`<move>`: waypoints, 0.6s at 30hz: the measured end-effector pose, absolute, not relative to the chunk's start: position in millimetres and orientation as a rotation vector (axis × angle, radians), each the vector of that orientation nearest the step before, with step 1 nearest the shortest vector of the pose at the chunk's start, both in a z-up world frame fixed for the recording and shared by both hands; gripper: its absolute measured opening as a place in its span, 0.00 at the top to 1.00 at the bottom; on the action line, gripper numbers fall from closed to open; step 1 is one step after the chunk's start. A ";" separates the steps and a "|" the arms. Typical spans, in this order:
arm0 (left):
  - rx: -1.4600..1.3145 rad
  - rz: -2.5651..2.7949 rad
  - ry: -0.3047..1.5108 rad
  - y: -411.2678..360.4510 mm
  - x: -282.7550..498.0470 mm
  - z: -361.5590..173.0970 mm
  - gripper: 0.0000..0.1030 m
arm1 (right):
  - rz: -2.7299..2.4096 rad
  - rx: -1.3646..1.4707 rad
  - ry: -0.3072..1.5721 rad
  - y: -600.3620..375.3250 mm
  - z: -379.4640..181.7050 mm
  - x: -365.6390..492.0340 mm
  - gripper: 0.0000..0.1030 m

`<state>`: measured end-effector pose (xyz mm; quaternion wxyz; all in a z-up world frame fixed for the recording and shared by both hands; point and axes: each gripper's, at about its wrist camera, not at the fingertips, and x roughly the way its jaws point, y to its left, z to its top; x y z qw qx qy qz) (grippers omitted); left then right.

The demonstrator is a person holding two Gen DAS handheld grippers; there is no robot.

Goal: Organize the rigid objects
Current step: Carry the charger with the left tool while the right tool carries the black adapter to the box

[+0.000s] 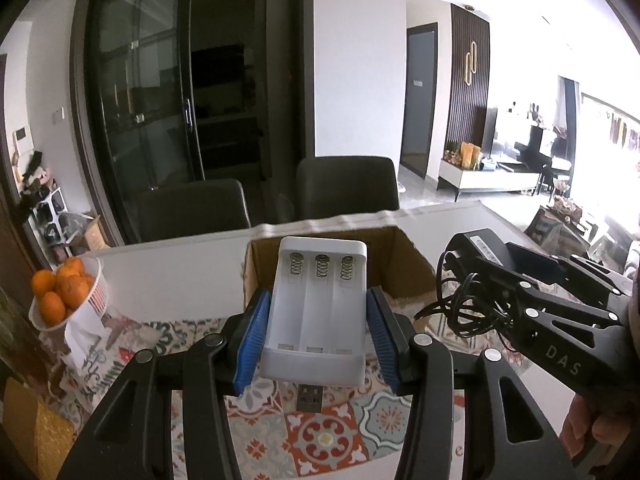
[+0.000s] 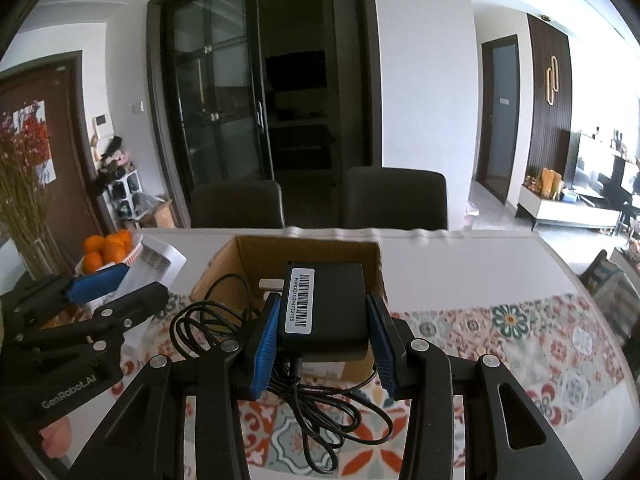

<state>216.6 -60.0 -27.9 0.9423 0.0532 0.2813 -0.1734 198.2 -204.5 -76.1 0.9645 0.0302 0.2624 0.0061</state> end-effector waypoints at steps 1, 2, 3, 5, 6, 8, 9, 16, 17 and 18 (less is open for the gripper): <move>0.106 -0.354 0.575 -60.1 221.5 -25.8 0.53 | 0.019 0.064 0.528 -205.2 -73.4 202.5 0.59; 0.104 -0.354 0.576 -60.7 225.3 -24.5 0.53 | 0.025 0.065 0.526 -206.1 -71.6 206.6 0.59; 0.102 -0.357 0.576 -61.4 229.0 -23.2 0.53 | 0.031 0.065 0.523 -206.8 -69.4 211.6 0.59; 0.099 -0.358 0.575 -62.9 239.8 -19.3 0.53 | 0.040 0.068 0.521 -208.0 -66.2 221.3 0.59; 0.097 -0.361 0.577 -62.9 243.5 -18.3 0.53 | 0.045 0.069 0.520 -209.2 -65.0 225.3 0.59; 0.090 -0.364 0.583 -64.5 253.4 -15.0 0.53 | 0.056 0.073 0.526 -211.3 -63.1 237.6 0.59; 0.089 -0.363 0.590 -65.8 260.4 -13.6 0.53 | 0.063 0.079 0.532 -212.3 -62.1 242.8 0.59; 0.078 -0.370 0.655 -71.0 299.3 -13.5 0.53 | 0.094 0.116 0.593 -222.4 -62.4 287.8 0.59; 0.076 -0.367 0.666 -72.4 305.4 -14.5 0.53 | 0.097 0.118 0.600 -222.9 -63.5 292.1 0.59; 0.079 -0.367 0.684 -74.0 313.5 -16.3 0.53 | 0.100 0.121 0.614 -223.7 -64.7 299.4 0.59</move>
